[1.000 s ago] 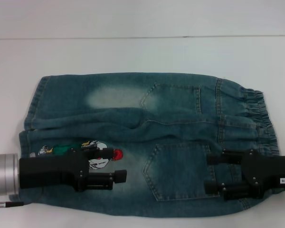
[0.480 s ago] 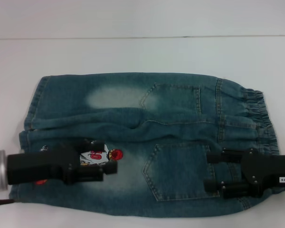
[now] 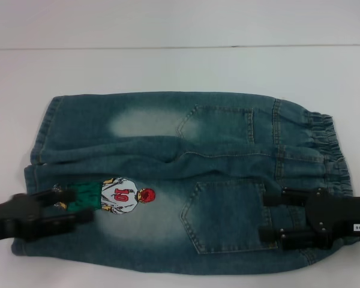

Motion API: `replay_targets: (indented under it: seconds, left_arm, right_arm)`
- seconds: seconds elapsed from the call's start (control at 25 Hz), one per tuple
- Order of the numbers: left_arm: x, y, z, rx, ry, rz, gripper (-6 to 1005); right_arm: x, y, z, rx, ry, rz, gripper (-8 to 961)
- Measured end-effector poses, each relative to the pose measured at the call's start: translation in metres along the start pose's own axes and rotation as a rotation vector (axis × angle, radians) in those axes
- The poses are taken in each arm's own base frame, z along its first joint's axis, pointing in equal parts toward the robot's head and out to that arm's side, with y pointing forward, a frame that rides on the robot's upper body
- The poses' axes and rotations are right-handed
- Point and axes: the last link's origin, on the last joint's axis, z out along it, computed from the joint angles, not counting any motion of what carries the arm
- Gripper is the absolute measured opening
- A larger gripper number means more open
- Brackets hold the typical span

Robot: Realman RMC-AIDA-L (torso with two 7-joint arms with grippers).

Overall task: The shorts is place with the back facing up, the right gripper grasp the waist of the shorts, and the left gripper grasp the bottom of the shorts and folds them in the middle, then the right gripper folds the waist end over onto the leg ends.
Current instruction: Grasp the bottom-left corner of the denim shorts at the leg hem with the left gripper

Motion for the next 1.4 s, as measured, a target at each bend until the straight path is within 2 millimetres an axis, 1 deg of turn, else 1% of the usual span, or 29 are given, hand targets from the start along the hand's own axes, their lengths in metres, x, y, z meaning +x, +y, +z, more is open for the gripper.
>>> replay_targets:
  seconds: [0.16,0.24,0.4,0.48,0.64,1.04,1.4]
  left_arm:
    - [-0.006,0.003,-0.029,0.071,0.030,-0.014,910]
    - [-0.010,0.004,-0.041,0.104,0.031,-0.019,909]
    - [-0.018,0.002,-0.057,0.161,0.023,-0.032,908]
    - [-0.021,0.000,-0.062,0.186,0.011,-0.042,908]
    - [-0.030,-0.004,-0.067,0.228,-0.044,-0.074,907]
    - [-0.037,-0.010,-0.075,0.298,-0.108,-0.124,905]
    - [-0.037,-0.015,-0.061,0.283,-0.154,-0.118,903]
  right_arm:
    - [-0.001,0.000,0.001,-0.002,0.000,-0.002,914]
    - [-0.001,0.000,0.001,-0.002,0.000,-0.002,915]
    - [-0.001,0.000,0.001,-0.002,0.000,-0.002,915]
    - [-0.001,0.000,0.001,0.000,0.000,-0.002,915]
    - [-0.001,-0.001,0.001,0.002,0.000,-0.002,914]
    - [-0.003,-0.001,0.001,0.002,-0.005,-0.006,914]
    - [-0.003,-0.001,0.002,0.001,-0.005,-0.007,915]
